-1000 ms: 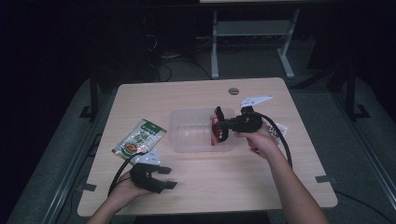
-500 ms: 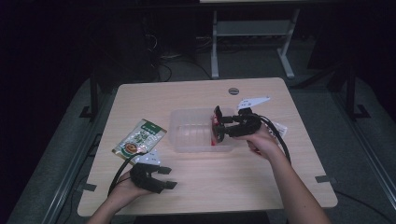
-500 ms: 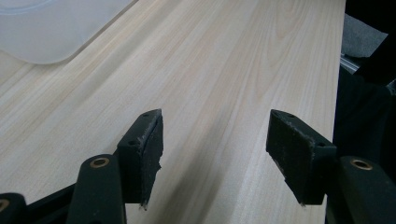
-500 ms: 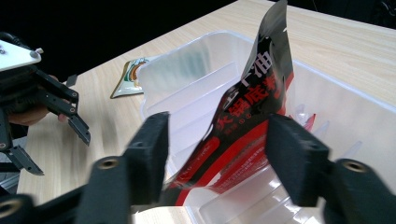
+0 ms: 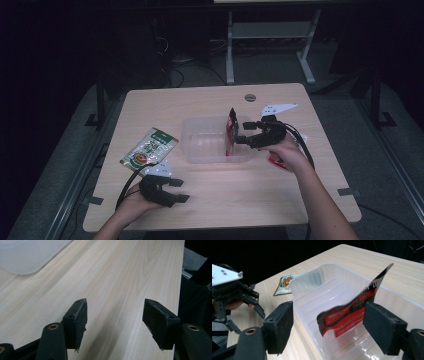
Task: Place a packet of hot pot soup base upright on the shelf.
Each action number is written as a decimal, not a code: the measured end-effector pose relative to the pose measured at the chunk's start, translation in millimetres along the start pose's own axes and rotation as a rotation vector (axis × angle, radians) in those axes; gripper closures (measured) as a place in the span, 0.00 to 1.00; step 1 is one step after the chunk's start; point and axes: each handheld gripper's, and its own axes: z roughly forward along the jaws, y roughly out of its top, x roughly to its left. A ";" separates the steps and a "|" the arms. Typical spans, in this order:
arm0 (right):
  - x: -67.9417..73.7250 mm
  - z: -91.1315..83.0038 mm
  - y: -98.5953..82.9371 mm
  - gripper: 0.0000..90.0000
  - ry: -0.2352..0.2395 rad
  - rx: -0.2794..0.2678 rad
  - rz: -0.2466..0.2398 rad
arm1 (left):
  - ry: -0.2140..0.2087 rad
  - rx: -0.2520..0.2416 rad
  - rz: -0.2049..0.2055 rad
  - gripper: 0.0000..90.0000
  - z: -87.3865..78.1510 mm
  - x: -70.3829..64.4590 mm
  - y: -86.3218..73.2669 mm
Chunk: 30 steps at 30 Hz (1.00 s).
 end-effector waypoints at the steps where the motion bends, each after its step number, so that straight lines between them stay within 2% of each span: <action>1: 0.7 -1.2 -0.2 0.26 -0.003 0.000 -0.002 | 0.001 0.001 0.001 0.40 -0.2 0.2 0.0; 5: 4.1 -6.6 -5.0 0.27 -0.015 -0.011 0.000 | 0.005 -0.006 -0.005 0.39 -1.1 -0.1 -0.2; 10: 11.8 -13.9 -13.9 0.27 -0.025 0.022 -0.017 | 0.010 -0.007 -0.009 0.38 -3.0 1.1 -1.4; 14: 19.1 -22.3 -20.5 0.27 -0.037 0.028 -0.040 | 0.017 -0.010 0.001 0.38 -4.7 2.6 -1.2; 22: 35.0 -41.3 -44.9 0.27 -0.058 0.081 -0.071 | 0.017 -0.009 0.001 0.36 -3.7 2.4 -1.9; 26: 36.4 -45.1 -56.4 0.27 -0.076 0.109 -0.071 | 0.020 -0.011 -0.002 0.36 -3.8 2.6 -1.8; 30: 30.1 -47.3 -61.6 0.28 -0.097 0.128 -0.061 | 0.016 -0.008 -0.001 0.36 -3.6 2.6 -1.7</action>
